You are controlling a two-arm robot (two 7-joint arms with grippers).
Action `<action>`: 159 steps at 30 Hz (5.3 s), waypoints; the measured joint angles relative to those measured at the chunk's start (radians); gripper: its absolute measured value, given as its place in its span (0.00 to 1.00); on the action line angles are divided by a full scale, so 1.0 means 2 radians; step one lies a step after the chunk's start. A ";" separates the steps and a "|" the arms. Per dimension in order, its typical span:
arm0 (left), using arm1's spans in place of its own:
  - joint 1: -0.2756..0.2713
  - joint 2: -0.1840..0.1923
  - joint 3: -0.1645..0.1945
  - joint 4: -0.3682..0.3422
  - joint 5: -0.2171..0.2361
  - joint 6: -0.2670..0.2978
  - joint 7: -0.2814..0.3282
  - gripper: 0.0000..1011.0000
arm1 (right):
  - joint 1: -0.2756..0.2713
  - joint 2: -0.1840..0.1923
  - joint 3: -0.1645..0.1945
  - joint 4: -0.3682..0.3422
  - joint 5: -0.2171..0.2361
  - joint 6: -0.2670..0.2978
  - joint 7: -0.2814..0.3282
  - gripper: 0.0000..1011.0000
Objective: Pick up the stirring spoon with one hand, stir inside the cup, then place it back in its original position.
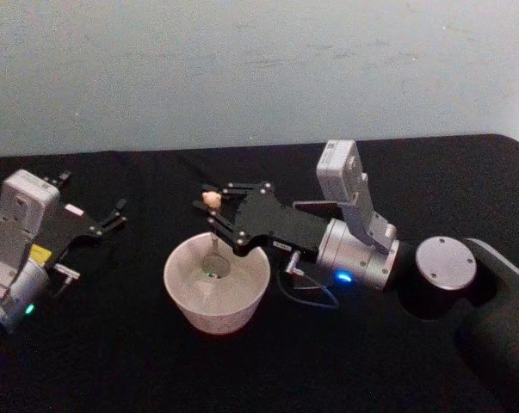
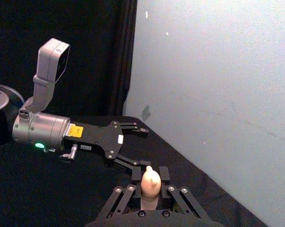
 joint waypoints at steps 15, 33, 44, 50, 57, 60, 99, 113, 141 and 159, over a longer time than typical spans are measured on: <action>0.000 0.000 0.000 0.000 0.000 0.000 0.000 0.99 | 0.001 -0.014 0.006 0.029 -0.008 -0.010 0.005 0.21; 0.000 0.000 0.000 0.000 0.000 0.000 0.000 0.99 | -0.027 0.013 0.026 -0.017 -0.007 0.001 -0.002 0.21; 0.000 0.000 0.000 0.000 0.000 0.000 0.000 0.99 | -0.053 0.034 0.027 -0.061 0.008 0.012 0.009 0.21; 0.000 0.000 0.000 0.000 0.000 0.000 0.000 0.99 | -0.055 0.034 0.018 -0.067 0.011 0.015 0.017 0.21; 0.000 0.000 0.000 0.000 0.000 0.000 0.000 0.99 | -0.045 0.022 0.002 -0.055 0.011 0.014 0.025 0.21; 0.000 0.000 0.000 0.000 0.000 0.000 0.000 0.99 | -0.040 0.018 -0.001 -0.049 0.010 0.013 0.026 0.21; 0.000 0.000 0.000 0.000 0.000 0.000 0.000 0.99 | -0.037 0.019 0.030 -0.036 -0.007 0.010 -0.011 0.21; 0.000 0.000 0.000 0.000 0.000 0.000 0.000 0.99 | -0.063 0.033 0.023 -0.071 0.006 0.022 0.001 0.21; 0.000 0.000 0.000 0.000 0.000 0.000 0.000 0.99 | -0.002 -0.017 0.004 0.016 -0.001 0.004 0.005 0.21; 0.000 0.000 0.000 0.000 0.000 0.000 0.000 0.99 | -0.024 0.009 0.025 -0.015 -0.008 0.010 -0.010 0.21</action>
